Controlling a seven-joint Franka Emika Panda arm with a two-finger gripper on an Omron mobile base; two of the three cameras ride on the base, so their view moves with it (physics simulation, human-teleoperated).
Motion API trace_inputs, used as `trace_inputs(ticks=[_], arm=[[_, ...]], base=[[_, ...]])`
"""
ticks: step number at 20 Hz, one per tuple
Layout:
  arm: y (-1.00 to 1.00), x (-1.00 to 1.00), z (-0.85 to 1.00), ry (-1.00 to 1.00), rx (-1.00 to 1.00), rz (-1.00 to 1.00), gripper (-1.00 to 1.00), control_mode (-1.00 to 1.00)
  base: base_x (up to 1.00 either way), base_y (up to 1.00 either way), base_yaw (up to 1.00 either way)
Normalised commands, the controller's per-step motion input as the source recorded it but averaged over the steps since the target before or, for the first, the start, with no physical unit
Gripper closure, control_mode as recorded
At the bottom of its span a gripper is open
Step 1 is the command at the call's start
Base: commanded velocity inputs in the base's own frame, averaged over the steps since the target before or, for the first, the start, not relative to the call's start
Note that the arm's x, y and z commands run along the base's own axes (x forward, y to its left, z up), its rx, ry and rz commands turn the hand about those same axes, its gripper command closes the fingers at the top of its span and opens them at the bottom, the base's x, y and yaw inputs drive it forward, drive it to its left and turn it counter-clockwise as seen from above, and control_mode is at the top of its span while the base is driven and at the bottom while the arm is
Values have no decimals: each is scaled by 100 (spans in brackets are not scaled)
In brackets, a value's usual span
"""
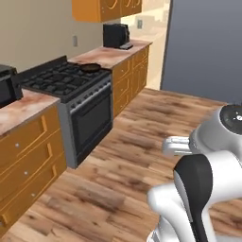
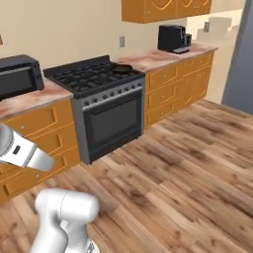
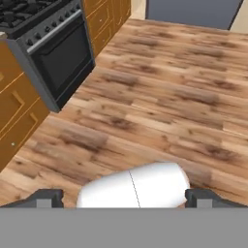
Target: Place the cold items (lime and carrot) from the fridge in one tupperware on the dining counter. Place the warm items (hot dog and kebab skewer) in the stove area in another tupperware.
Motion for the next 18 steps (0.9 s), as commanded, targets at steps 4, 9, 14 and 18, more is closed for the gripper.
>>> trace_inputs(ticks=[4,9,14,18], arm=[[0,0,0,0,0,0,-100,100],[0,0,0,0,0,0,-100,100],[0,0,0,0,0,0,-100,100],[0,0,0,0,0,0,-100,100]], base=[[89,-13,52],[63,21,96],[87,-10,88],[99,-48,57]])
